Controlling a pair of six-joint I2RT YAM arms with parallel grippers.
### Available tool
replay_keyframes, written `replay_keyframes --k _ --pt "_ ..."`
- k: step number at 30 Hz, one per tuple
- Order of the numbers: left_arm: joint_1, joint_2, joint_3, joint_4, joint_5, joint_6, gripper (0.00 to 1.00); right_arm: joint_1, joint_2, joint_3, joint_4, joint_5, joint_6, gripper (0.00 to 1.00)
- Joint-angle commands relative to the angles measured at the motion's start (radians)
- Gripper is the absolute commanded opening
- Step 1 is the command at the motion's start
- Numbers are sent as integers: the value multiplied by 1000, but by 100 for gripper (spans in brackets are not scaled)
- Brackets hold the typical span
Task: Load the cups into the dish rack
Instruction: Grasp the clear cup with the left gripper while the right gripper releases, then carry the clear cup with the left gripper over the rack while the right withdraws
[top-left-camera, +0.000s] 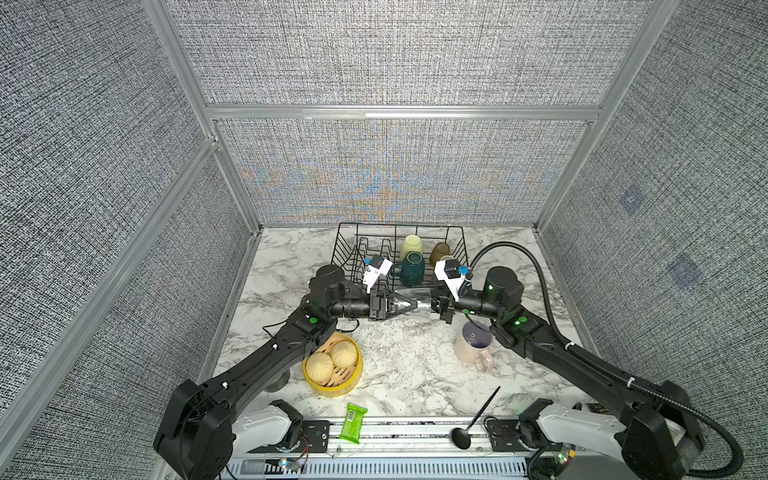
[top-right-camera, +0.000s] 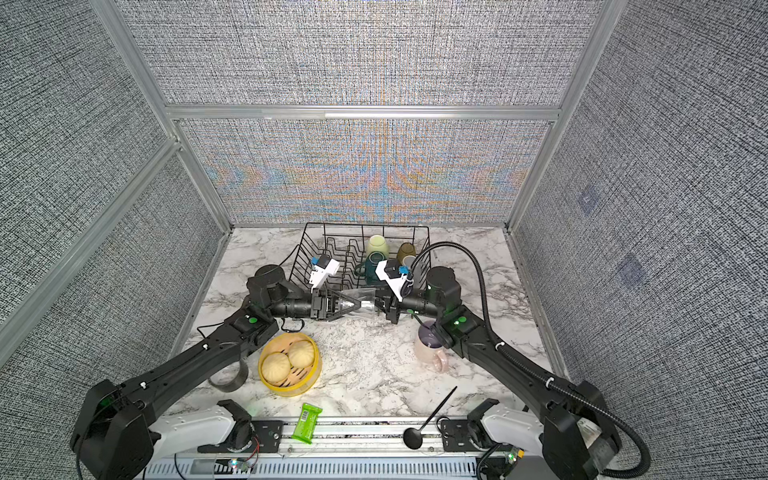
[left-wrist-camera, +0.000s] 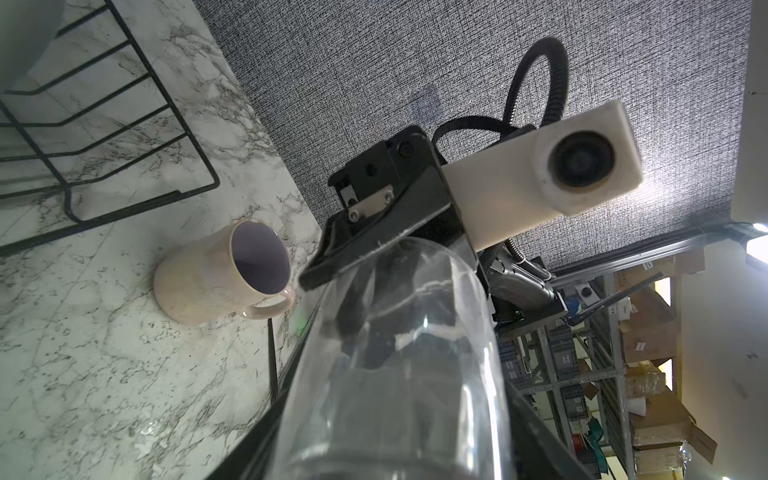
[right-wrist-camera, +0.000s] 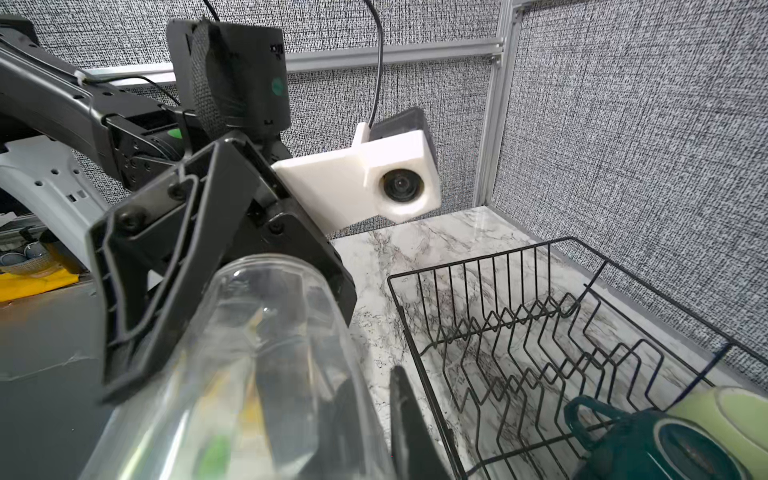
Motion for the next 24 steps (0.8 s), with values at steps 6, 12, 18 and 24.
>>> replay_keyframes --k 6,12,18,24 --pt "-8 -18 114 -311 -18 304 63 -21 1 -20 -47 104 30 39" --pt "-8 8 183 -529 -114 449 63 -52 -49 -51 -75 194 19 48" --pt "-8 91 250 -645 -223 545 60 -66 -110 -49 -207 474 -33 53" --pt "-8 192 352 -753 -408 601 59 -83 -137 -40 -330 787 -32 54"
